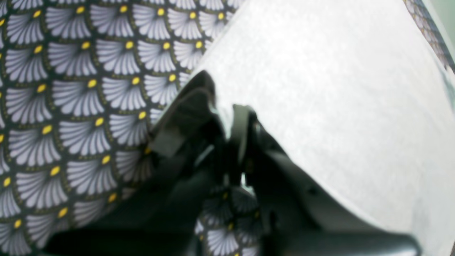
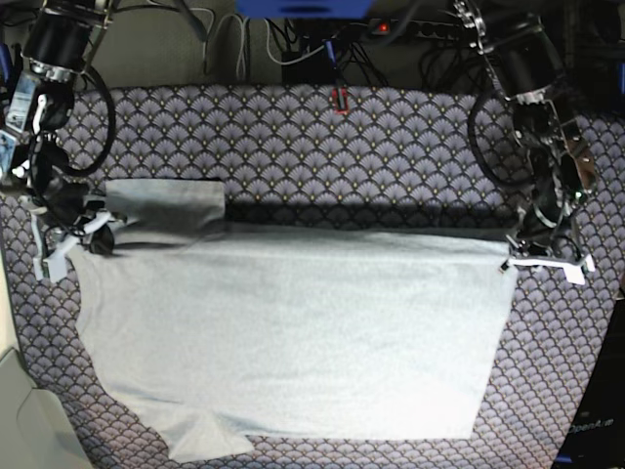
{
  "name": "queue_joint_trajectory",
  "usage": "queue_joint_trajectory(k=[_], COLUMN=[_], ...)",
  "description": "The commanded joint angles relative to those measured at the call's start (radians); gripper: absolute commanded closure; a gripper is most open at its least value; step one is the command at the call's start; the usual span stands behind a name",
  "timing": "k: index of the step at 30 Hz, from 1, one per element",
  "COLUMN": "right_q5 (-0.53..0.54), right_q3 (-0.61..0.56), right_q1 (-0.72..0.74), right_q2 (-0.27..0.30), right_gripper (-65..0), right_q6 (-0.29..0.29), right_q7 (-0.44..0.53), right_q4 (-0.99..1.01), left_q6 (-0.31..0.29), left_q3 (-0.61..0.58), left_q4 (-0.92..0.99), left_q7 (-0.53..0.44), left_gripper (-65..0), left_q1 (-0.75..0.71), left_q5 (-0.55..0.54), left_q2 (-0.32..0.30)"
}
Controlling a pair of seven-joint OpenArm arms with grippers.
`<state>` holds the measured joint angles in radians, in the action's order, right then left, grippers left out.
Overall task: Fold the T-shirt properly
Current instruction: 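Lift the held edge and pull it across the shirt toward the hem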
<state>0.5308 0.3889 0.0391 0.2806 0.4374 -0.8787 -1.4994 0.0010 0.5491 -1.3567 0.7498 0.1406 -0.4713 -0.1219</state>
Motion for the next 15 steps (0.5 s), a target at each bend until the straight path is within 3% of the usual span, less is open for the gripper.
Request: queue_joint_trajectory(k=[1,5,8,15], right_q5=[0.015,0.015,0.015,0.015], right_q3=[-0.014,-0.089,-0.146,-0.285], right_q1=[0.064,0.183,0.255,0.411], right_q2=[0.027,0.067,0.092,0.121], right_gripper=[0.0,0.0,0.0,0.0], right_q6=[-0.002,-0.002,-0.002,-0.002], right_q7=[0.028,0.043,0.117,0.227], right_q4=[0.016,0.159,0.26,0.489], left_q6=[-0.003,-0.003,-0.005,0.0], left_q3=[-0.001,-0.04,-0.076,-0.169], left_q4=[0.012,0.112,0.182,0.325], left_q7=[-0.026,-0.032,-0.082,-0.201], left_gripper=[-0.6,-0.6,-0.6,-0.6], left_q1=[0.058,0.172,0.238,0.342], left_q5=[0.006,0.121,0.177,0.196], left_q2=[-0.02,-0.02,-0.019,-0.032])
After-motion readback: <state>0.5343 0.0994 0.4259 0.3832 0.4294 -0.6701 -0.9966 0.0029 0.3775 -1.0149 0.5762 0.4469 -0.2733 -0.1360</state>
